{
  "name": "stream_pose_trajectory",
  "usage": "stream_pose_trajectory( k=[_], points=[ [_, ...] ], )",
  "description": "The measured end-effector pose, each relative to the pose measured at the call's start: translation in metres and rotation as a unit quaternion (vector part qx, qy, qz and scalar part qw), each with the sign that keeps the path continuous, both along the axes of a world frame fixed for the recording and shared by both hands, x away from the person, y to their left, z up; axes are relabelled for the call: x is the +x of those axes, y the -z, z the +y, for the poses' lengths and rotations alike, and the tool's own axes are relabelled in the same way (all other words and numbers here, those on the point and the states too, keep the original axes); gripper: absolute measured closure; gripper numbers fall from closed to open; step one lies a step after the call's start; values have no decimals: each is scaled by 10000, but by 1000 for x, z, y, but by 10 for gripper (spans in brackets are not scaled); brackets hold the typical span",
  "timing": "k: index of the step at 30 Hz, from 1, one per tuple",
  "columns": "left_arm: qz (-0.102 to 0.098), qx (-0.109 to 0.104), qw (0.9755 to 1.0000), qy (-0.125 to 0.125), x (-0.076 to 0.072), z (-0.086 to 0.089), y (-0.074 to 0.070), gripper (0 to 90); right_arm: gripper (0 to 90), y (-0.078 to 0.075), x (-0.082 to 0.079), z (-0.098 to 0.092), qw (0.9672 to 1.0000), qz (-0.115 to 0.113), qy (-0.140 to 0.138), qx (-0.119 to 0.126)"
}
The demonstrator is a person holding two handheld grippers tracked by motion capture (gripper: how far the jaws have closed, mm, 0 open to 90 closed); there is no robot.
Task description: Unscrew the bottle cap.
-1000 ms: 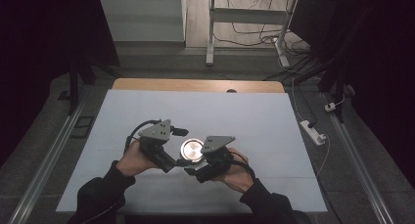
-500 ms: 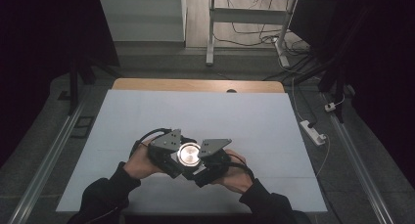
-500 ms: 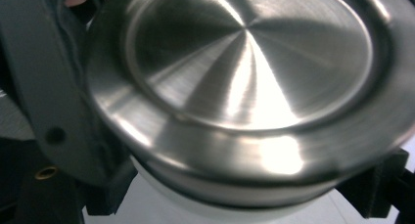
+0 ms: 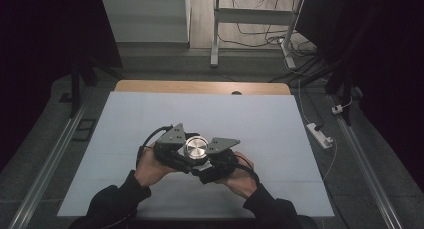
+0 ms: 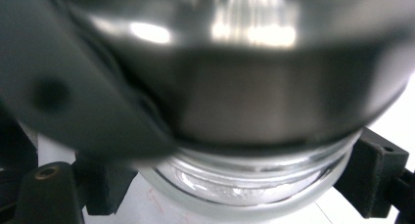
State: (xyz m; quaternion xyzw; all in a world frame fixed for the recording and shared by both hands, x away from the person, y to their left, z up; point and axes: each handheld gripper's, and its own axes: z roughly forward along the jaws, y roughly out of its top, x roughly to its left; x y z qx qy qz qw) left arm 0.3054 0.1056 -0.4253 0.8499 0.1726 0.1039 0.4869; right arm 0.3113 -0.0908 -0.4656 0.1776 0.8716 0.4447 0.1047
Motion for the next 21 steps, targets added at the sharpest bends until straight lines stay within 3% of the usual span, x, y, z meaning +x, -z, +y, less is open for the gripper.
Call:
stream_pose_trajectory(
  k=[7, 21],
  points=[
    [-44, 39, 10000, 28, -3, 3, -5, 186, 151, 1, 2, -2, 10000, 16, 39, -26],
    [53, -129, 9999, 89, -10, 14, -9, 186, 151, 0, 13, -15, 9995, 28, 315, 27]
  ],
)
